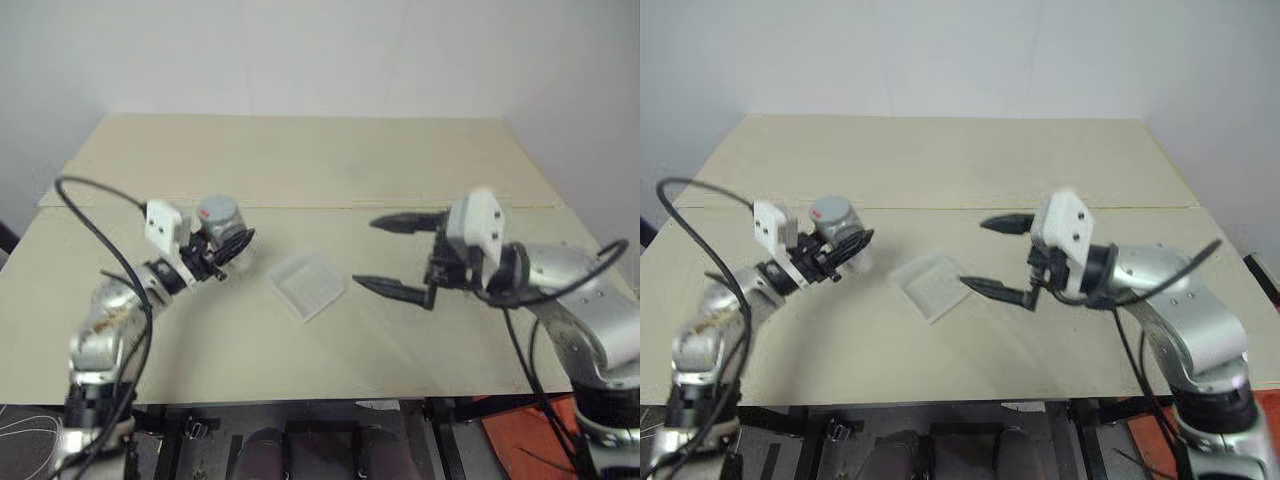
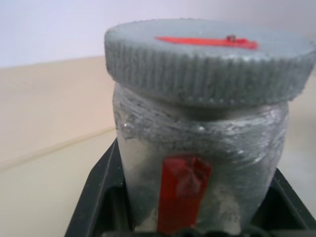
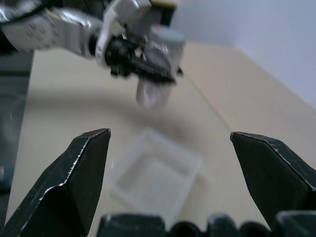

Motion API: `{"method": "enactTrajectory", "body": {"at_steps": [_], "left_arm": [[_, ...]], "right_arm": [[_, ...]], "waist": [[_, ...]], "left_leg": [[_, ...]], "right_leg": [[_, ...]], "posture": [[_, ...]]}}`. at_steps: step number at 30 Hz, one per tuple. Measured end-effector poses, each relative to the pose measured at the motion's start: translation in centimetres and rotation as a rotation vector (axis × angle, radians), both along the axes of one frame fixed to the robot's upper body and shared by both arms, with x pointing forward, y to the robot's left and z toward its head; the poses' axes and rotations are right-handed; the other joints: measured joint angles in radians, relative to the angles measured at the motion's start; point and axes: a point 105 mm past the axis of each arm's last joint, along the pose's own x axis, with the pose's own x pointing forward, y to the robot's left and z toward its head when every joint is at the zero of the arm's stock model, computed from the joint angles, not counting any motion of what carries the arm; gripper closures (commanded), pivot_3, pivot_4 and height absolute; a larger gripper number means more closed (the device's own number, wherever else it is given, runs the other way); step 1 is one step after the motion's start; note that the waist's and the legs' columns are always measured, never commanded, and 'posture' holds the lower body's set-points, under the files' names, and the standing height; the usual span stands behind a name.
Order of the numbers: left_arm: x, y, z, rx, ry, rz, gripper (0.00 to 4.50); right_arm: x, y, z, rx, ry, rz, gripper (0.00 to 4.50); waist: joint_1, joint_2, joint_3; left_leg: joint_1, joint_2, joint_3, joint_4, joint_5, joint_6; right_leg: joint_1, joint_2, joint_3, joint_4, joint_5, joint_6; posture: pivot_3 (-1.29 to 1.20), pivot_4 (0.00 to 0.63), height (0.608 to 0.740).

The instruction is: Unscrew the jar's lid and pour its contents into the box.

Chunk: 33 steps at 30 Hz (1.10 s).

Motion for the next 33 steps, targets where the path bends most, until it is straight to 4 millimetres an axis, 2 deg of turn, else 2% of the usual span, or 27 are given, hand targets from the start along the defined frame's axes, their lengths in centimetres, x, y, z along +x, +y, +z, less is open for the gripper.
{"method": "enactTrajectory", "body": {"at_steps": [2,6,8,12,16,23,26,30,33], "left_arm": [[-0.5,-1.7,0.4,0.036,0.032,-0.179,2.56],[-0.7,-4.0,-0.7,0.091,0.101,-0.384,2.56],[-0.4,-4.8,-0.4,0.119,0.099,-0.457,2.56],[0.3,-5.5,0.7,0.145,0.030,-0.516,2.56],[0.3,-6.3,0.5,0.146,-0.003,-0.565,2.56],[0.0,-7.0,0.8,0.139,-0.059,-0.596,2.56],[0.0,-7.0,0.8,0.138,-0.063,-0.595,2.56],[0.0,-7.0,0.8,0.136,-0.063,-0.594,2.56],[0.0,-7.0,0.7,0.136,-0.062,-0.593,2.56]], "right_arm": [[0.4,1.6,1.0,0.040,0.017,0.054,0.00],[0.9,4.0,2.1,0.074,0.040,0.104,0.00],[1.1,5.2,2.2,0.073,0.047,0.125,0.00],[2.3,6.1,2.2,0.080,0.074,0.089,0.00],[3.1,7.1,2.0,0.074,0.084,0.057,0.00],[4.0,7.2,1.6,0.080,0.106,0.017,0.00],[3.9,7.3,1.5,0.080,0.110,0.027,0.54],[3.9,7.4,1.3,0.073,0.119,0.039,1.75],[4.1,7.4,1.3,0.082,0.131,0.051,1.76]], "waist": [[-0.002,0.000,0.000],[-0.003,0.000,0.000],[-0.002,0.000,0.000],[-0.003,0.000,0.000],[-0.007,0.000,0.000],[-0.011,0.000,0.000],[-0.013,0.000,0.000],[-0.014,0.000,0.000],[-0.015,0.000,0.000]], "left_leg": [[0.000,-0.001,0.000,0.000,0.000,0.000],[-0.002,-0.002,0.001,0.000,0.000,0.000],[-0.004,-0.002,0.001,0.001,0.000,-0.001],[-0.008,-0.001,0.001,0.003,0.000,0.000],[-0.012,0.000,0.002,0.007,0.000,0.000],[-0.016,0.000,0.001,0.009,0.000,0.000],[-0.016,0.000,0.000,0.009,0.000,0.000],[-0.016,0.000,-0.001,0.009,0.000,0.000],[-0.016,0.000,-0.001,0.009,0.000,0.000]], "right_leg": [[0.000,0.001,0.000,0.000,0.000,0.000],[-0.001,0.002,-0.001,0.000,0.000,0.000],[-0.001,0.003,-0.001,0.000,0.000,0.000],[-0.004,0.003,-0.001,0.001,0.000,0.000],[-0.008,0.004,-0.001,0.003,0.000,0.000],[-0.011,0.004,-0.001,0.005,0.000,0.001],[-0.011,0.004,-0.001,0.005,0.000,0.001],[-0.011,0.004,-0.001,0.005,0.000,0.001],[-0.011,0.004,-0.001,0.005,0.000,0.001]], "posture": [[0.00,0.150,0.740],[0.00,0.150,0.740],[0.00,0.150,0.740],[0.00,0.150,0.740],[0.00,0.150,0.740],[0.00,0.150,0.740],[0.00,0.150,0.740],[0.00,0.150,0.740],[0.00,0.150,0.740]]}}
